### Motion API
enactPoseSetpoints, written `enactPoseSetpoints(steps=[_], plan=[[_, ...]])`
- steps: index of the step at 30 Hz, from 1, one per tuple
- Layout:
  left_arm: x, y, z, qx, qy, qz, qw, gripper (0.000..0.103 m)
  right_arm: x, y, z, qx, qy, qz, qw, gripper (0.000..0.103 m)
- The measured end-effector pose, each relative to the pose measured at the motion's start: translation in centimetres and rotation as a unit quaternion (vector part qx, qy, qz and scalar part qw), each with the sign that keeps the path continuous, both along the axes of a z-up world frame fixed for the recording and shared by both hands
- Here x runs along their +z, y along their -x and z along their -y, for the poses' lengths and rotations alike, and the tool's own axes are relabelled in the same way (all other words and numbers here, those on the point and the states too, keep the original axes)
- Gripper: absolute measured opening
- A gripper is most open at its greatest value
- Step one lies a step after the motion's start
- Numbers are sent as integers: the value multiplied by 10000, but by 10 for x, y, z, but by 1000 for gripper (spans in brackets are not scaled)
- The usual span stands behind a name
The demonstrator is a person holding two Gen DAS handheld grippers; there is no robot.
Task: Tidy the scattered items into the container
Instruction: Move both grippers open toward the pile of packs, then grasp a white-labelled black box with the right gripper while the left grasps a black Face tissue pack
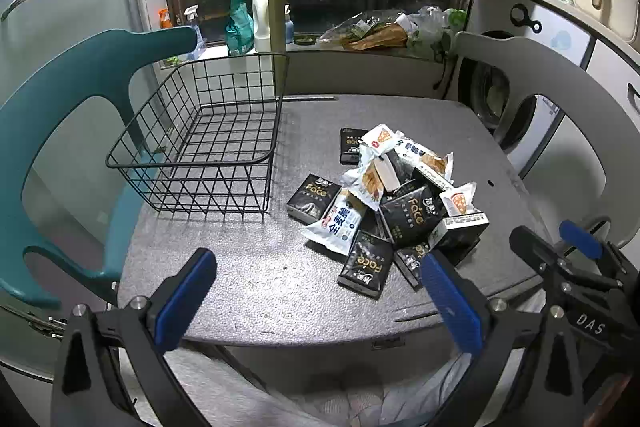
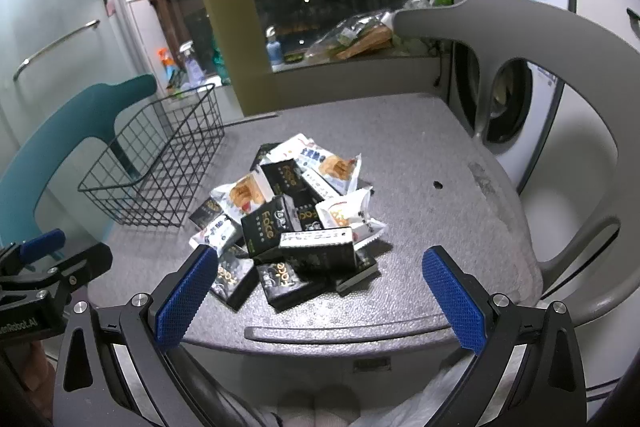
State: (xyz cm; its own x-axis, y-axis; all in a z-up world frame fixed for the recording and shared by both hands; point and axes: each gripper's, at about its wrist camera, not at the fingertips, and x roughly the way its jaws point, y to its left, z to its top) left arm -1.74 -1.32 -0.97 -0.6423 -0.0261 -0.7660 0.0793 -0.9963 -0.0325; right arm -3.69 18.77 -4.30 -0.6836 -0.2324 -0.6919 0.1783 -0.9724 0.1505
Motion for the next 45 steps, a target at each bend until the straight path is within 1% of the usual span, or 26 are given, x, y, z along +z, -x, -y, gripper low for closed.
enactPoseSetpoints(steps=[6,17,22,25,29,31,33,36,38,40,42,44,45], plan=[[0,1,0,-11,-17,26,10000,102,2,-1,1,-10,-7,1,10000,103],[-3,1,-1,-15,-13,85,10000,102,-6,2,-1,42,-4,76,10000,103],[-21,9,-3,-101,-11,315,9995,102,-20,7,0,141,-29,233,9996,103],[-39,15,-2,-122,34,492,9987,102,-39,13,5,297,-163,403,9986,103],[-65,25,1,-172,-27,731,9972,102,-60,22,8,486,-362,579,9965,103],[-76,30,0,-256,85,800,9964,102,-70,30,7,515,-579,594,9952,103],[-85,35,-2,-329,198,833,9958,102,-74,39,5,495,-693,559,9948,103],[-93,45,-6,-466,144,891,9948,102,-75,53,7,586,-627,538,9949,103],[-95,49,-6,-444,172,903,9948,102,-77,60,11,631,-514,547,9952,103],[-96,50,-3,-399,122,926,9948,102,-83,68,19,604,-581,542,9950,103],[-97,50,1,-360,55,956,9948,102,-92,74,25,583,-670,636,9940,103],[-99,51,3,-346,47,1000,9944,102,-95,77,25,607,-552,657,9945,89],[-101,52,3,-345,54,1017,9942,102,-95,78,24,595,-511,644,9948,70]])
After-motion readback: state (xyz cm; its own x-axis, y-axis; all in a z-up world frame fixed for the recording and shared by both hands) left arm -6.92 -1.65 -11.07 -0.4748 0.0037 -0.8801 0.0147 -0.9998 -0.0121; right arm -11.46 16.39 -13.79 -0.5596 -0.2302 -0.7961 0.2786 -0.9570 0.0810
